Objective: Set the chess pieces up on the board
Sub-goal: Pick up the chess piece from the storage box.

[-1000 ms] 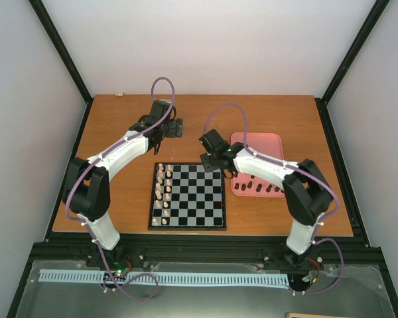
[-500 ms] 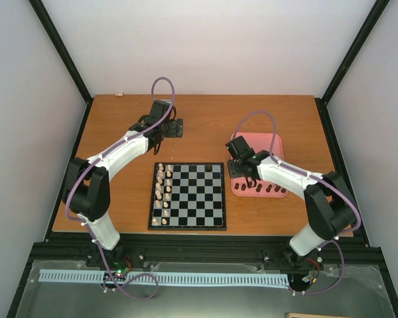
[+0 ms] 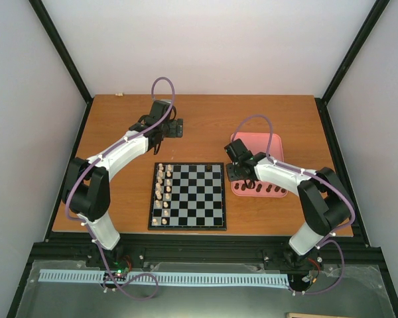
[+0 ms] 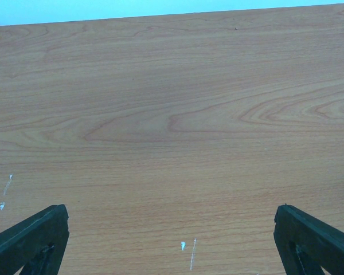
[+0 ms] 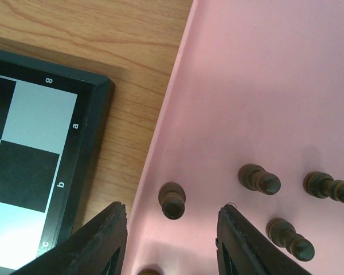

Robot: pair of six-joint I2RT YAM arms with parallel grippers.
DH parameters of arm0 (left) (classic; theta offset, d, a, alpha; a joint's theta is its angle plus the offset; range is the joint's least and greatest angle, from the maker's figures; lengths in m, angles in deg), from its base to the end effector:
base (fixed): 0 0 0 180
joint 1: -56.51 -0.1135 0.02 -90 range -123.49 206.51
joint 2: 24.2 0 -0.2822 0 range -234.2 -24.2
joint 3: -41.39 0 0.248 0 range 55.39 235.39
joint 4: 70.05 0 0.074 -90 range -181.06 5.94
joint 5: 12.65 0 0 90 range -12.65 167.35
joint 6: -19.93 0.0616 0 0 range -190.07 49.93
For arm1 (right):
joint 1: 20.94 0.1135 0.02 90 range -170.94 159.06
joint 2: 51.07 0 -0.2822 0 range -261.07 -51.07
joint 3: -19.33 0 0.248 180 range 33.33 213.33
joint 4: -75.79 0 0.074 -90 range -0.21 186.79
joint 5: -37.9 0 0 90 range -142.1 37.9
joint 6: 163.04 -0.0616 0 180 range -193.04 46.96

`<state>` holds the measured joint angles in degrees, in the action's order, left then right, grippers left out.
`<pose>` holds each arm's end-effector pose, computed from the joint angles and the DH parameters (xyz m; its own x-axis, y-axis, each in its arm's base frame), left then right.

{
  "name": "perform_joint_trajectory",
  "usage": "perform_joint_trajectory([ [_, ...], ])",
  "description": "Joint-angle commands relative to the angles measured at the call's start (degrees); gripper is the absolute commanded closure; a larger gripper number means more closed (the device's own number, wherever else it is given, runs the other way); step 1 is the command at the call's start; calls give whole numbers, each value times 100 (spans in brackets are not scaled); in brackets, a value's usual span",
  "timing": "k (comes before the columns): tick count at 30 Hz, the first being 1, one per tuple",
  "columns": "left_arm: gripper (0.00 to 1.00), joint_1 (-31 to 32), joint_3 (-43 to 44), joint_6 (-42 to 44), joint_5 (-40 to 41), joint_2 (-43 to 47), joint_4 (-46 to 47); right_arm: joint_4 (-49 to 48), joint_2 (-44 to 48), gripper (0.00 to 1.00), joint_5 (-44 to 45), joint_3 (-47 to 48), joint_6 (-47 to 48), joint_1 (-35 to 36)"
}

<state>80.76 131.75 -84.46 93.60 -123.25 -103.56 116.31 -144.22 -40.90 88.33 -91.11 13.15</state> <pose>0.3792 -0.1519 0.2653 -0.6443 0.0285 -0.7643 0.0467 0.9989 -0.0020 0.2711 0.1691 0.1723 -0.8608 -0.2152 -0.4612 -0.2251 0.9737 -0.0342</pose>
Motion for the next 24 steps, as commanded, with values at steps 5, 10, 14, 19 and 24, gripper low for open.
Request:
perform_joint_trajectory([
  [5,0,-26,85,-81,-15,56,19,-191,-307,57,-23,-32,-53,-57],
  [10,0,-26,81,-81,-24,49,26,-262,-399,62,-1,-29,-88,-128],
  [14,0,-26,90,-77,-25,39,26,-288,-421,64,-3,3,-83,-148],
  [19,0,-26,90,-81,-13,43,32,-323,-529,66,-43,60,-58,-153],
  [24,0,-26,85,-81,-8,42,26,-326,-632,71,-56,103,-57,-148],
])
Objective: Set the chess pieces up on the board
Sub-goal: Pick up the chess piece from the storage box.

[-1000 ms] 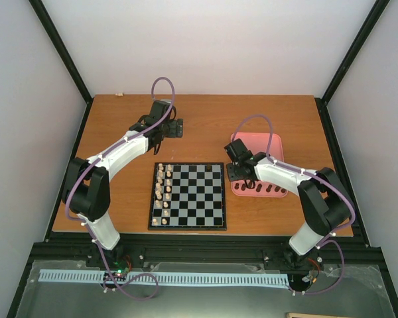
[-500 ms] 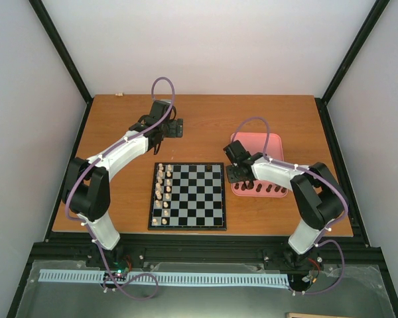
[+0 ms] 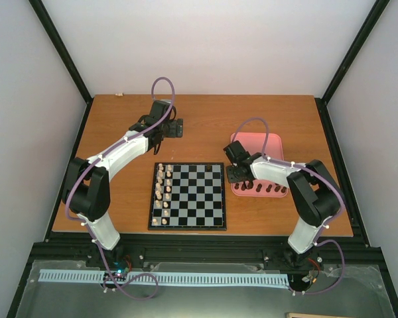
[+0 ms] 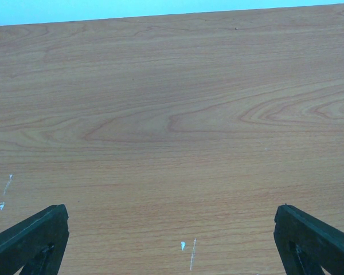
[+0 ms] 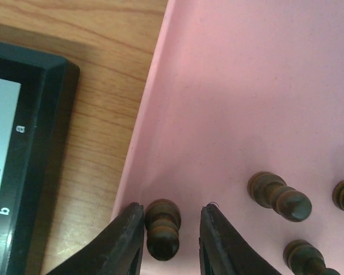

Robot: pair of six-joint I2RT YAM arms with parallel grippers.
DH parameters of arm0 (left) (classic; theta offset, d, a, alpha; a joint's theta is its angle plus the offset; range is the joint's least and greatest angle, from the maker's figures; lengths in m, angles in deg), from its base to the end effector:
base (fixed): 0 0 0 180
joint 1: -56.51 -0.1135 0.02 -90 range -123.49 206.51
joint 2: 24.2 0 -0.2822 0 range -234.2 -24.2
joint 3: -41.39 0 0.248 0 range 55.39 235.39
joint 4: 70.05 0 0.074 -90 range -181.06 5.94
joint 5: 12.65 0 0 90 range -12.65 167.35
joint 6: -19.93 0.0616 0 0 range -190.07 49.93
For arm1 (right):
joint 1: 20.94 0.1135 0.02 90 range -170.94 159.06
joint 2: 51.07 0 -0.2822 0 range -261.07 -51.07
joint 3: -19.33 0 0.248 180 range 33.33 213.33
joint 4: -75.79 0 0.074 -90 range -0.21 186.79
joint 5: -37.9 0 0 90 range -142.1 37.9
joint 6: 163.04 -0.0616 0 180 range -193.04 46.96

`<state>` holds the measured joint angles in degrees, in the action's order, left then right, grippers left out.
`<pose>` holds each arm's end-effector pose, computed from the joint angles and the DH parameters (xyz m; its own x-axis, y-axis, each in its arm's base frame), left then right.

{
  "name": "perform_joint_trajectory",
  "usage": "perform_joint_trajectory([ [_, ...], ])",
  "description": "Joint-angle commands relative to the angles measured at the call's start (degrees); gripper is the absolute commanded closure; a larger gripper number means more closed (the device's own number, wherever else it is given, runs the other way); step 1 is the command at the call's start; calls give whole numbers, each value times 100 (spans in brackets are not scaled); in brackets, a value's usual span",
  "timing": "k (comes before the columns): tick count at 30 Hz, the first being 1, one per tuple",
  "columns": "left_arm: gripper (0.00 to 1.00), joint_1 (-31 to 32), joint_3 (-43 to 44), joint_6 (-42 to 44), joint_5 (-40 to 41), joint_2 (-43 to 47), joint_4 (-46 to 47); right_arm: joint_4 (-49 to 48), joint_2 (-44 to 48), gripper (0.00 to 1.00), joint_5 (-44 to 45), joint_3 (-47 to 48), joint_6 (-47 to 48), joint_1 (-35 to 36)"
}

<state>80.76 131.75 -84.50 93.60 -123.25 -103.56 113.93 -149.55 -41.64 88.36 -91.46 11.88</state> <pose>0.3792 -0.1519 0.2653 -0.6443 0.0278 -0.7643 0.0462 0.9989 -0.0026 0.2824 0.1689 0.1463 -0.8871 -0.2024 -0.4147 -0.2050 0.9780 -0.0388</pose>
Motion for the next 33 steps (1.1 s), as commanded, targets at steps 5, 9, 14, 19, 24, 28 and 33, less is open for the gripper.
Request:
perform_joint_trajectory([
  [5,0,-26,99,-76,-12,11,26,-63,-74,83,23,118,-17,-21],
  [9,0,-26,107,-78,-23,-5,22,-6,-31,88,72,154,-6,-21],
  [14,0,-27,96,-84,-18,15,19,120,180,89,139,227,-29,-21],
  [19,0,-26,94,-85,-57,20,21,309,517,89,81,407,-30,-8],
  [24,0,-26,99,-77,-53,16,22,466,623,88,-21,582,-28,231],
  [28,0,-26,107,-86,-60,8,17,536,540,88,16,765,-93,631],
  [33,0,-26,104,-82,-73,12,17,571,214,88,44,1111,-100,1069],
])
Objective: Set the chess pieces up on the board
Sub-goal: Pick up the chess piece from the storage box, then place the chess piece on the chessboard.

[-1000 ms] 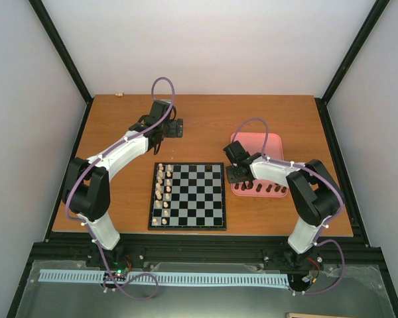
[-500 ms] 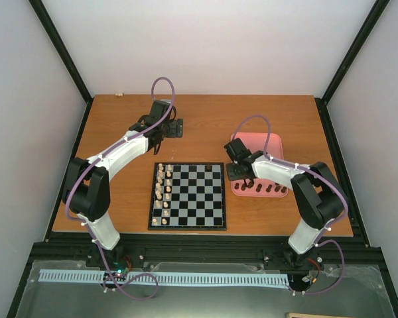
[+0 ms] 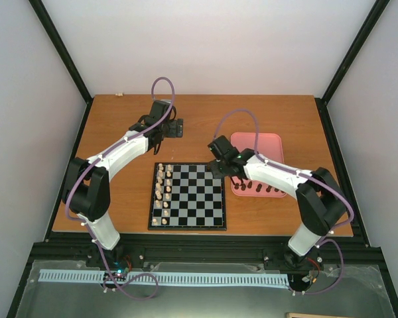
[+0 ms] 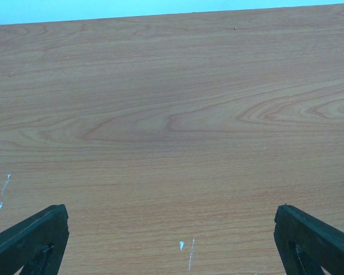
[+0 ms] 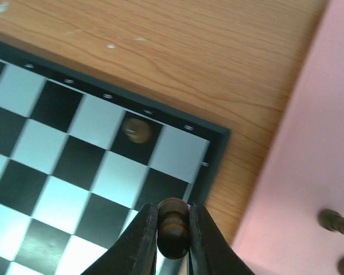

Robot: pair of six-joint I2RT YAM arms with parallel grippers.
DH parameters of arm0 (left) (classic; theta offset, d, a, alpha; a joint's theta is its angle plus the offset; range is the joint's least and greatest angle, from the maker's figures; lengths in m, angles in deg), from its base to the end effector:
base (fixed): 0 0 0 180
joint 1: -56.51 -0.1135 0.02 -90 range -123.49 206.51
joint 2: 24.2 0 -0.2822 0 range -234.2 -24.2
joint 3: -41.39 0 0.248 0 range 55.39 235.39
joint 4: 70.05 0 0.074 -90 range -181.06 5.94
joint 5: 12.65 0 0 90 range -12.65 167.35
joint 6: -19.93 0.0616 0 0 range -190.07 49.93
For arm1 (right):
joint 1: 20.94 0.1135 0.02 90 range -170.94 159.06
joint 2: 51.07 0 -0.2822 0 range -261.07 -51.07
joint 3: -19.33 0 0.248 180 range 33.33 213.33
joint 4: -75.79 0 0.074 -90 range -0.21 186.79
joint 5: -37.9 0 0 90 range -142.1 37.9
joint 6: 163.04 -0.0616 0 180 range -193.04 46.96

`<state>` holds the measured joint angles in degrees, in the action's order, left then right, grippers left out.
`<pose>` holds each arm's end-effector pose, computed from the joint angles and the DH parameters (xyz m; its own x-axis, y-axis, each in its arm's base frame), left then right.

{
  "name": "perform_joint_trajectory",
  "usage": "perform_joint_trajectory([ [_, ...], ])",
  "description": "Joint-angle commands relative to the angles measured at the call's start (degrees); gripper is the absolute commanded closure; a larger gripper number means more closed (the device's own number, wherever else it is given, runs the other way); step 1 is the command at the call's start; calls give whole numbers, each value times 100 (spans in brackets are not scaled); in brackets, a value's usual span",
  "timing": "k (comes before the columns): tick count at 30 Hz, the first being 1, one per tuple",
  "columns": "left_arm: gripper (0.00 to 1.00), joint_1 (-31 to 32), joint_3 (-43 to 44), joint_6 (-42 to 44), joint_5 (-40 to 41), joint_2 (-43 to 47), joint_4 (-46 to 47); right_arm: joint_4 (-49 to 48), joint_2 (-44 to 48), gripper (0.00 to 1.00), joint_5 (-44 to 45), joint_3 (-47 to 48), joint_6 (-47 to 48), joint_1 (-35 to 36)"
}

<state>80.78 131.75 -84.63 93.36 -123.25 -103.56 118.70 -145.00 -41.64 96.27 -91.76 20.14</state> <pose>0.3791 -0.1523 0.2652 -0.6452 0.0258 -0.7636 0.0482 0.9988 -0.0069 0.2667 0.2176 0.2061 -0.8030 -0.2813 -0.5254 -0.3377 0.9412 0.0122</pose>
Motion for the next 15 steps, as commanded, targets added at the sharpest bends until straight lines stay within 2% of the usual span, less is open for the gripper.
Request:
perform_joint_trajectory([
  [1,0,-28,107,-67,-47,12,17,104,-319,88,32,385,-56,288],
  [15,0,-28,106,-61,-4,-6,19,127,-932,88,-309,729,-55,496],
])
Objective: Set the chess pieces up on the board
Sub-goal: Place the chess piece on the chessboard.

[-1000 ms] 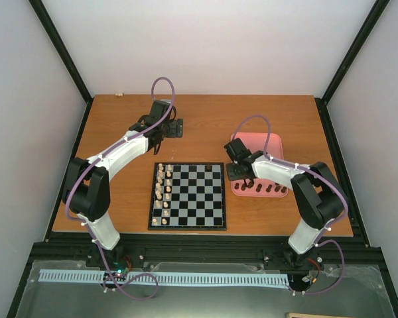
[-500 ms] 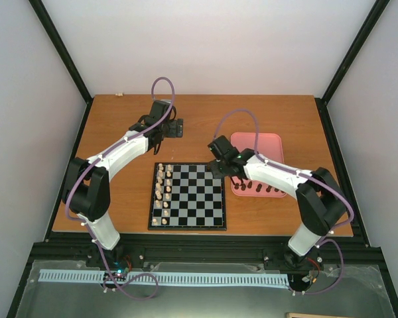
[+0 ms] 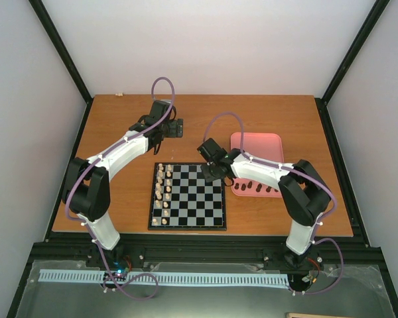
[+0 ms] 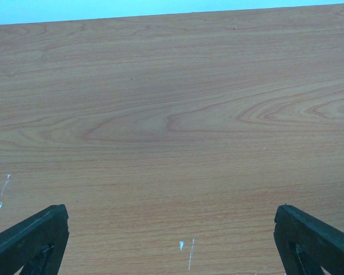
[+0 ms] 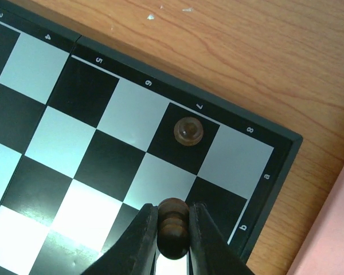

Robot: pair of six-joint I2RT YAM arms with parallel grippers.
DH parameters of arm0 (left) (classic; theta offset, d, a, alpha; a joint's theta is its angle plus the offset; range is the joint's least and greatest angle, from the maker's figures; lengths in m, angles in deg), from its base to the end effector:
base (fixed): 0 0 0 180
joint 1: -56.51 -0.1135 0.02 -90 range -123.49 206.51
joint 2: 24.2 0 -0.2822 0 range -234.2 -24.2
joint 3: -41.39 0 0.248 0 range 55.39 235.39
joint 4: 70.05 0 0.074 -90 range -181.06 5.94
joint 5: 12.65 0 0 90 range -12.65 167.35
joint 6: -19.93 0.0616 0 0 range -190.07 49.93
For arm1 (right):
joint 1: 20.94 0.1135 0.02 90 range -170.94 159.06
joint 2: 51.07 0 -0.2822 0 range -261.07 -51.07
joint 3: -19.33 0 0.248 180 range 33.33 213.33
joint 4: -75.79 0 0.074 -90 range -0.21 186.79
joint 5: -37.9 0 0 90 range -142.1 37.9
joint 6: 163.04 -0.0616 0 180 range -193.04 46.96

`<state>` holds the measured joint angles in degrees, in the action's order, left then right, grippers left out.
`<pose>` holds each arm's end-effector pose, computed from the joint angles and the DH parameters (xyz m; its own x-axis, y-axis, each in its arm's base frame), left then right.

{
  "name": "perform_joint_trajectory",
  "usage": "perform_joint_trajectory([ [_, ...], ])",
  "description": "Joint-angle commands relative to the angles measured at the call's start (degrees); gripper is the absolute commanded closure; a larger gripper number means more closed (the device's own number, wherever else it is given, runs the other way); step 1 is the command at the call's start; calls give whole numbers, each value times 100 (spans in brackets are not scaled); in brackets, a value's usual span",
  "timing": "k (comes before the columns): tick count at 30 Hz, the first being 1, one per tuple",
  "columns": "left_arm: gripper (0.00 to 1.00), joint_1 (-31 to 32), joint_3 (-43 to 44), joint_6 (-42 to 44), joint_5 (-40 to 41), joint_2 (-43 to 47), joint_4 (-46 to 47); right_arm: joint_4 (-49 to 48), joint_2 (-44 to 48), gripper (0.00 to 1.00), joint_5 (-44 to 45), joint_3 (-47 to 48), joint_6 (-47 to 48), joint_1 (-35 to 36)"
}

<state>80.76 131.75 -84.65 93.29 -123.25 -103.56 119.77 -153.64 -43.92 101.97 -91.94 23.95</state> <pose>0.3792 -0.1522 0.2652 -0.6454 0.0253 -0.7634 0.0485 0.9988 -0.0079 0.2711 0.2577 0.1832 -0.8139 -0.3582 -0.4575 -0.4129 0.9105 0.0216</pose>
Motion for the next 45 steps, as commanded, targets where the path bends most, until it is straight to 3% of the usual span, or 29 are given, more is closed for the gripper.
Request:
perform_joint_trajectory([
  [1,0,-26,112,-57,4,-7,13,18,-89,88,-103,158,-36,125],
  [45,0,-34,99,-45,55,-1,0,77,-721,87,105,416,9,152],
])
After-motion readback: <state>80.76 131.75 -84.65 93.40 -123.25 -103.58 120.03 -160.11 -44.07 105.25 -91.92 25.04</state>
